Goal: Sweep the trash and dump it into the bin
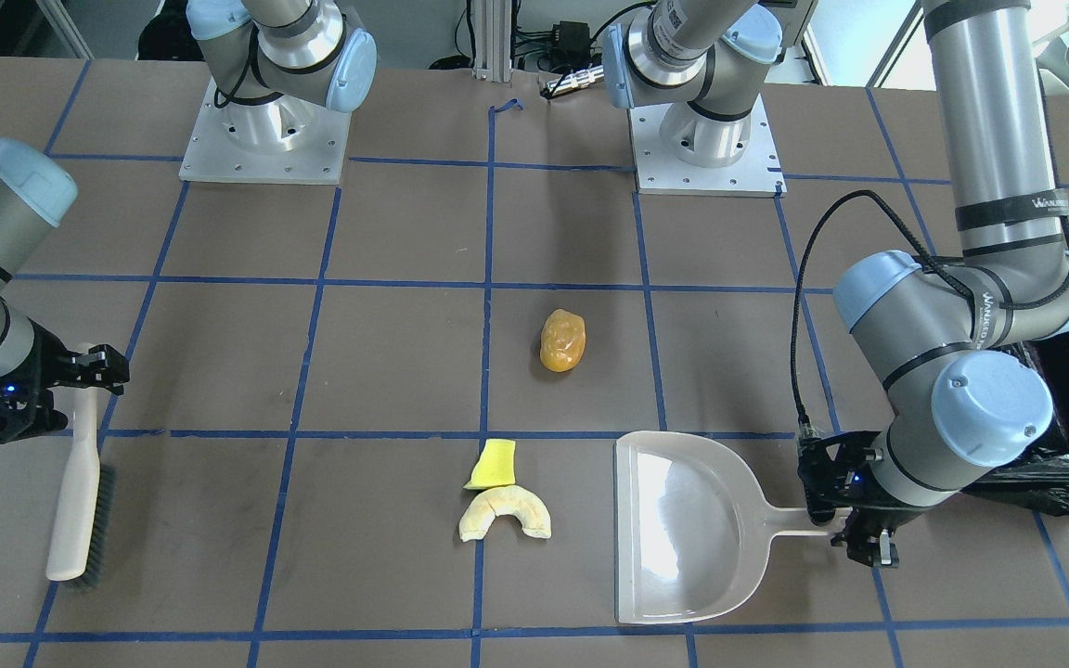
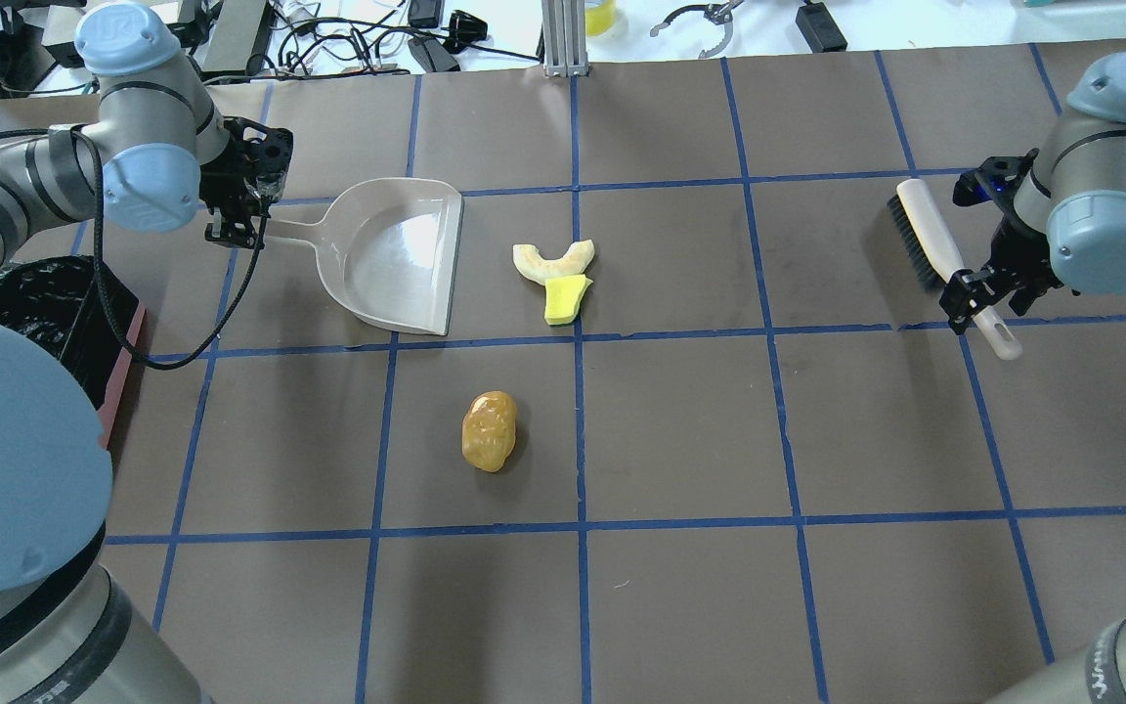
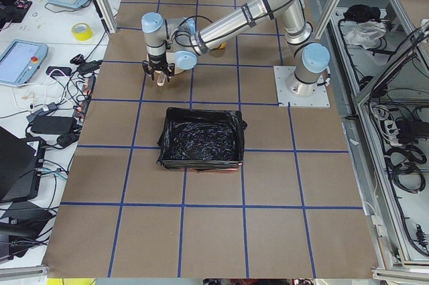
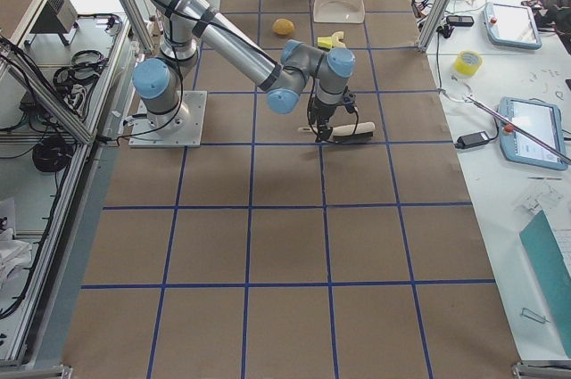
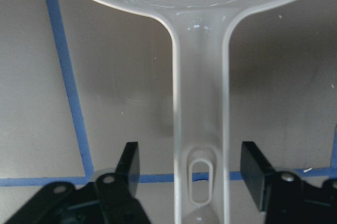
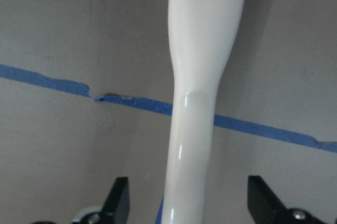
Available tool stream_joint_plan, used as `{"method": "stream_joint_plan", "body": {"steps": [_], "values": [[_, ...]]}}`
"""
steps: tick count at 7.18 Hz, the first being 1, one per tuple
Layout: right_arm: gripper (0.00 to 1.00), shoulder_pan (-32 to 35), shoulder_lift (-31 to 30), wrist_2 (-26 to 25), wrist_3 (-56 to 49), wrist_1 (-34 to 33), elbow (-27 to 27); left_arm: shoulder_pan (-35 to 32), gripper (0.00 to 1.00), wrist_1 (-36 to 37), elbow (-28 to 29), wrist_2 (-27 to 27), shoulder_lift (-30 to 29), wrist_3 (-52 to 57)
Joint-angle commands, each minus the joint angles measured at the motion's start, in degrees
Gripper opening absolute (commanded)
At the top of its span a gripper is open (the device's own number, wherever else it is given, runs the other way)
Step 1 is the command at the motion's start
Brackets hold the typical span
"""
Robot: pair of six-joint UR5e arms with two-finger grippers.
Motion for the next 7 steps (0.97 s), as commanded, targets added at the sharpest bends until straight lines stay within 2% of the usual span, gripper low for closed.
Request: {"method": "stream_joint_plan", "body": {"steps": [1, 2, 3, 5, 7], "values": [[0.34, 0.0, 0.1, 0.1, -0.1, 0.0, 0.1, 0.0, 0.11, 0.0, 0.0, 0.0, 0.1, 0.1], [0.23, 0.0, 0.0, 0.3, 0.0, 0.0, 0.2, 0.0, 0.05, 0.4, -0.1, -0.1, 0.1, 0.1], [0.14, 0.0, 0.0, 1.2, 0.1, 0.1, 0.2, 0.0, 0.05, 0.4, -0.1, 0.0, 0.1, 0.1], [0.06, 0.7, -2.6, 1.3, 3.4, 0.6, -1.6, -0.1, 0.05, 0.5, -0.1, 0.0, 0.2, 0.1], [0.06, 8.3, -5.6, 0.9, 15.2, 4.0, -3.7, -0.1, 0.05, 0.4, -0.1, -0.1, 0.2, 0.2]]}}
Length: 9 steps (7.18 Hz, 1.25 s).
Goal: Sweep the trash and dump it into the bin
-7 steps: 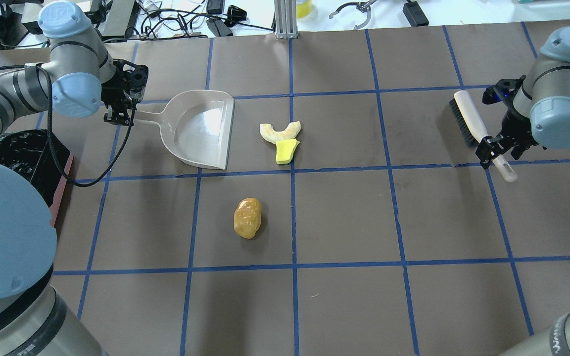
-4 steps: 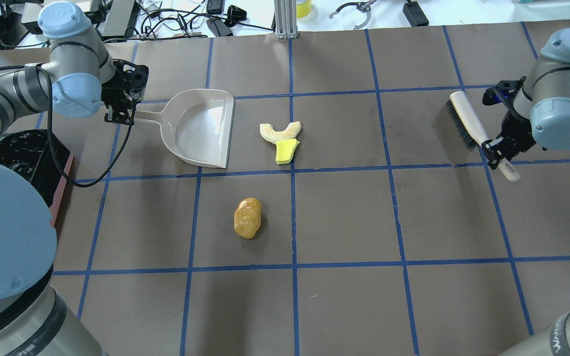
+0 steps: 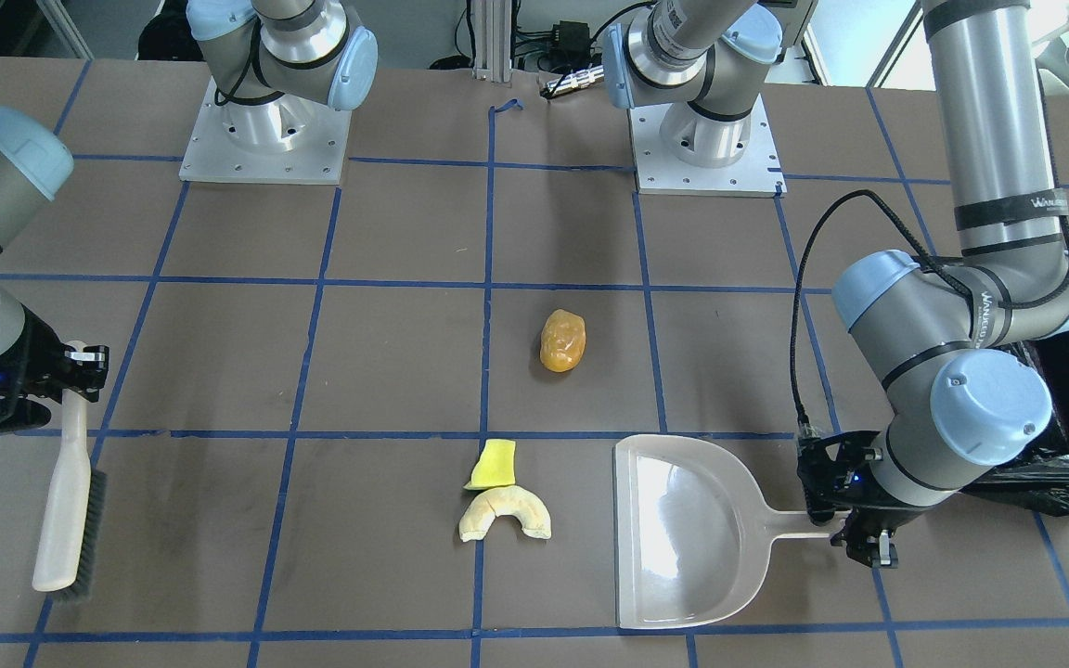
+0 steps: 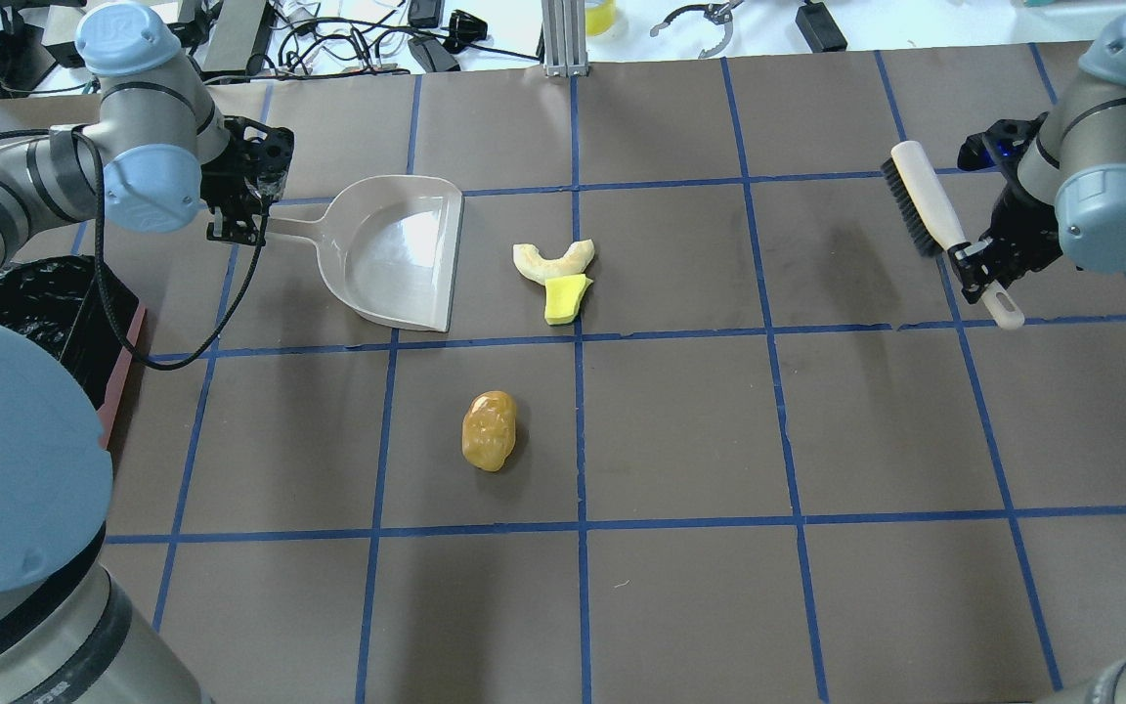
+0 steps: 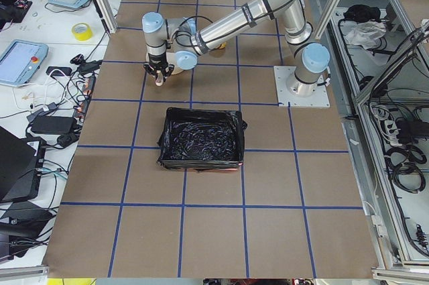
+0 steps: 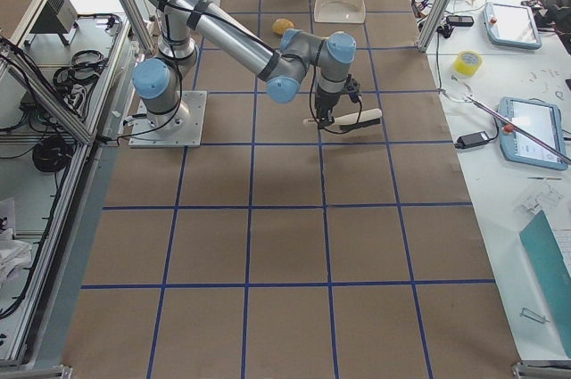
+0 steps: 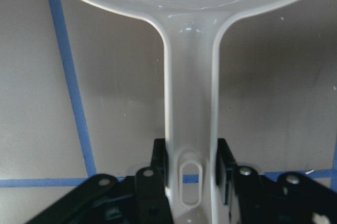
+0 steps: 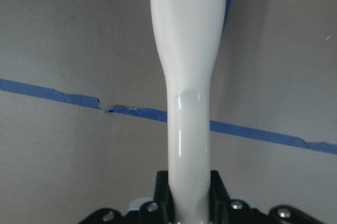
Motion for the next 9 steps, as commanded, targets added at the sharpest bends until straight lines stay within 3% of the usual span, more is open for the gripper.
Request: {"method": "stream_joint_plan", "body": {"steps": [1, 4, 6, 9], "values": [[0.06, 9.9, -2.3, -0.2, 13.6, 2.2, -1.1, -0.2, 0.05, 0.0, 0.0, 0.0, 0.1, -0.2], [0.06, 22.6, -2.2, 2.9, 36.9, 3.1, -1.0, -0.3, 0.05, 0.0, -0.1, 0.0, 0.0, -0.4], [0.06, 27.1, -0.1, 3.1, 40.1, 2.0, -0.4, -0.3, 0.05, 0.0, -0.1, 0.0, 0.0, -0.3], [0.06, 35.3, 5.1, 7.8, 50.6, -2.6, -1.0, -0.3, 0.05, 0.0, -0.1, 0.0, 0.0, -0.2]]}}
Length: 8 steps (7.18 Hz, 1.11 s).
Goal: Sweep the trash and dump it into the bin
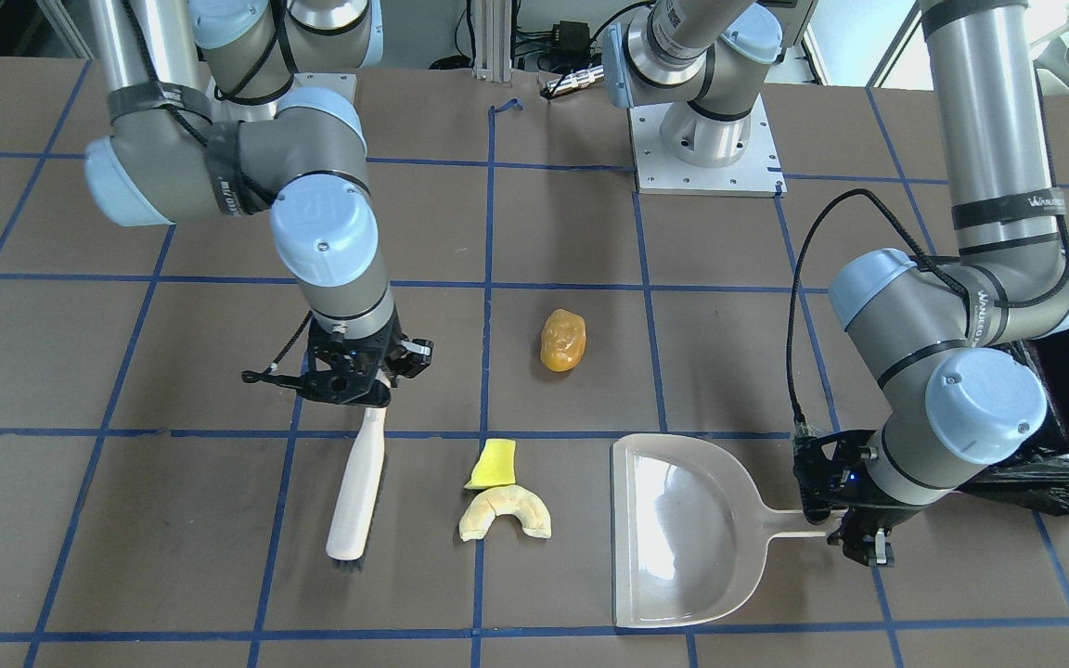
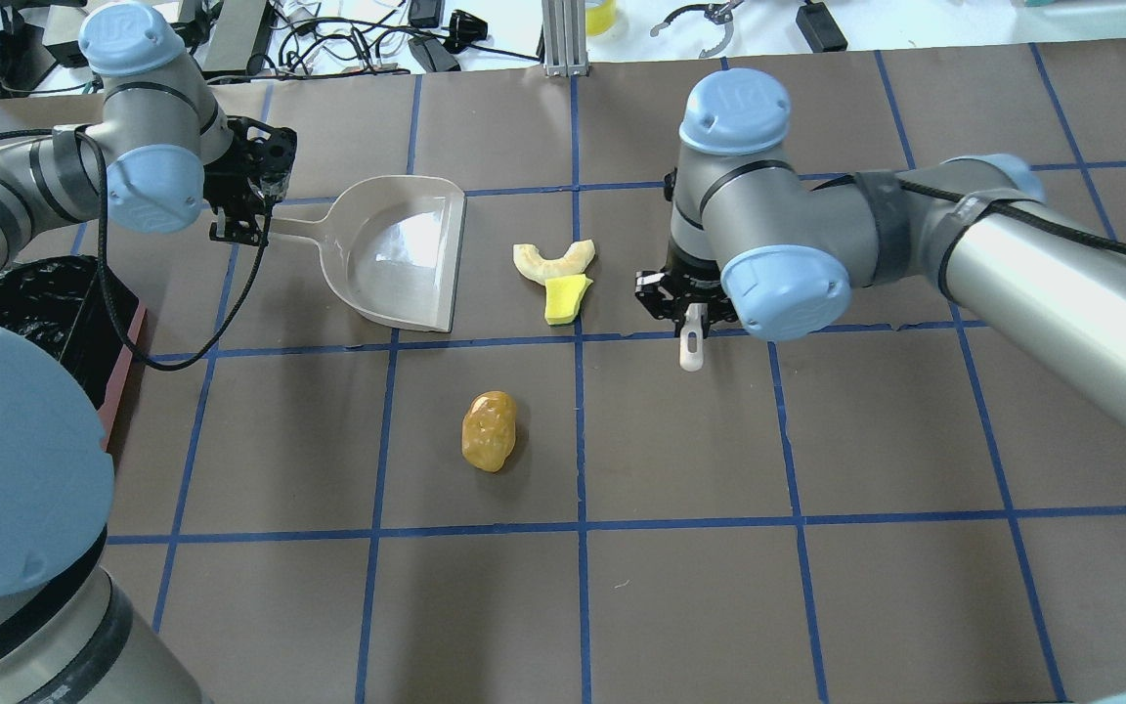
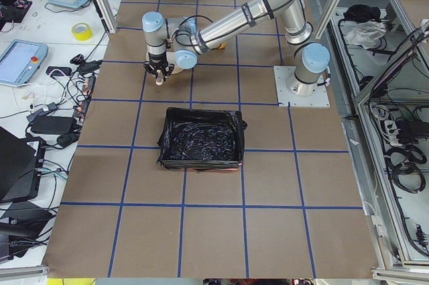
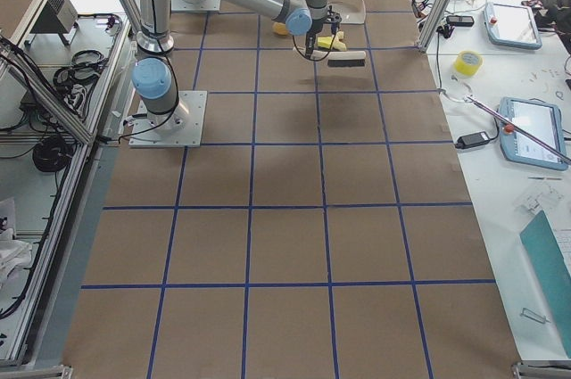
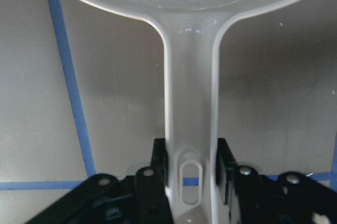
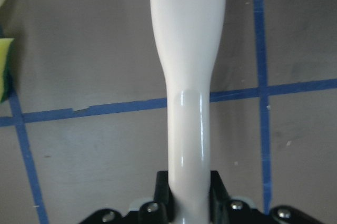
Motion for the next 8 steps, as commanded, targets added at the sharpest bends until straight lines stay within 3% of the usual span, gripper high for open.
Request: {"method": "stream_joint_plan", "body": {"steps": [1, 3, 8], "values": [[0.07, 3.8, 1.7, 3.5, 5.4, -0.8, -1.3, 0.0, 0.04, 0.0, 0.0, 0.0, 0.0, 0.1], [0.07, 4.8, 5.0, 7.3, 7.8, -0.7, -4.0, 0.0, 0.04, 0.0, 0.0, 0.0, -0.1, 0.1], [0.08, 12.2, 14.0, 7.9, 18.8, -0.8, -15.3, 0.0, 0.04, 0.0, 0.0, 0.0, -0.1, 0.2]]}}
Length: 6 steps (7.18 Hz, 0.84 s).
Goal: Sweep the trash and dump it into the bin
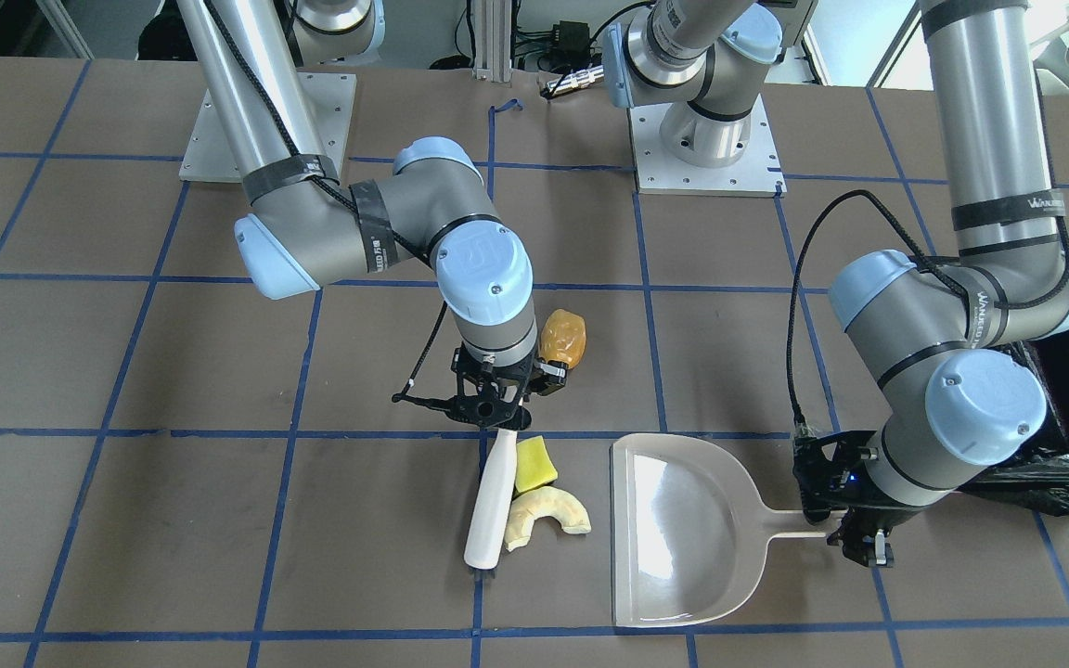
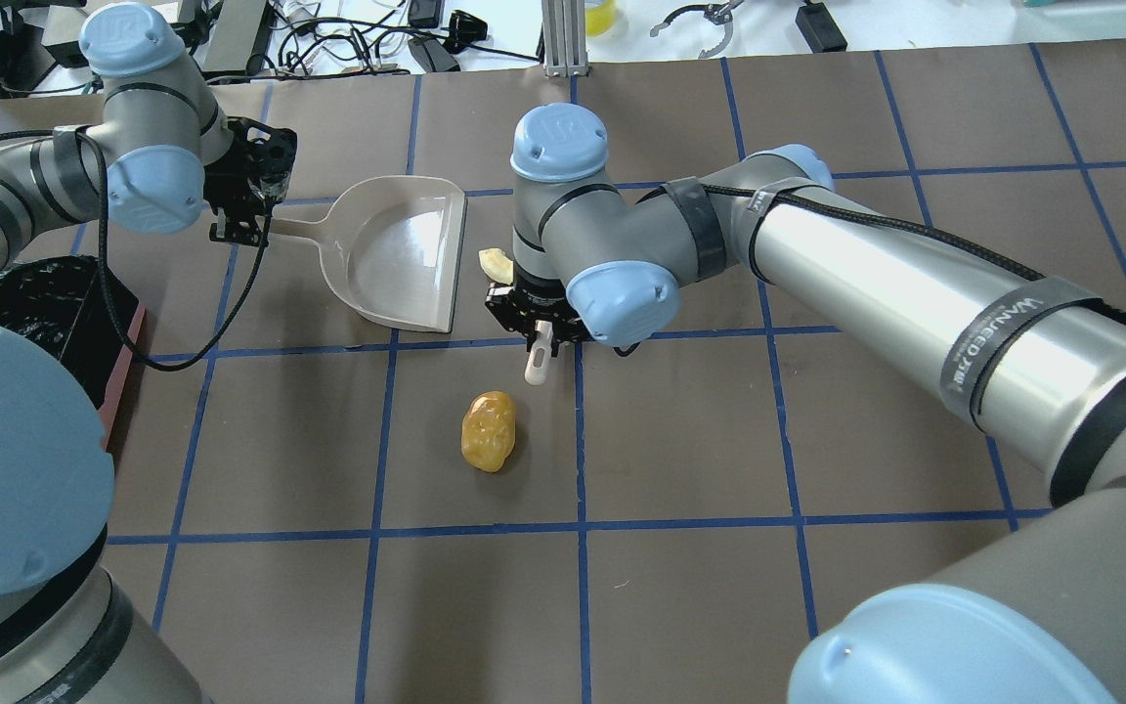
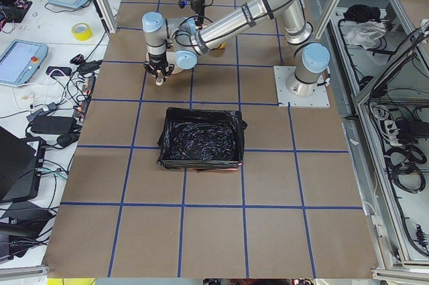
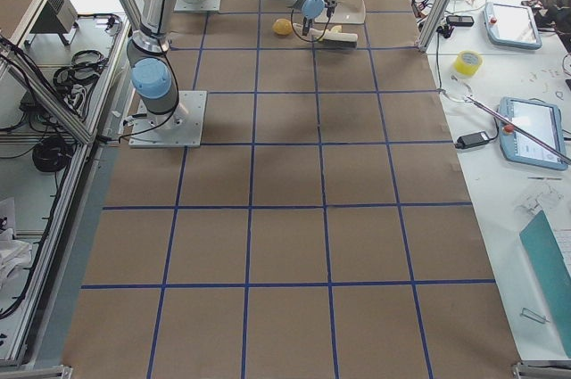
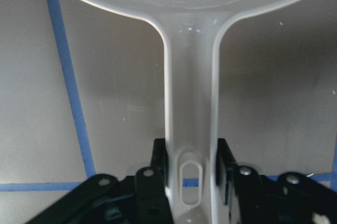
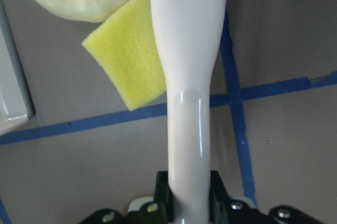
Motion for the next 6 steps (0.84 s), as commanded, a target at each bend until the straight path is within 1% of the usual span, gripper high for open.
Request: {"method": "stream_joint_plan", "body": {"steps": [1, 2, 4, 6], "values": [[0.08, 2.6, 3.1, 3.0, 5.3, -0.1, -5.3, 0.0, 0.05, 0.0, 0.1, 0.0, 0.0, 0.0], [0.08, 3.5, 4.2, 3.3, 7.4, -0.5, -6.7, 0.0, 0.05, 0.1, 0.1, 0.0, 0.0, 0.0], [0.08, 5.6, 4.9, 6.8, 11.8, -0.6, -9.4, 0.0, 0.05, 0.0, 0.1, 0.0, 0.0, 0.0], [0.08, 8.0, 7.8, 7.8, 15.8, -0.8, -11.9, 0.0, 0.05, 0.0, 0.1, 0.0, 0.0, -0.1]]}}
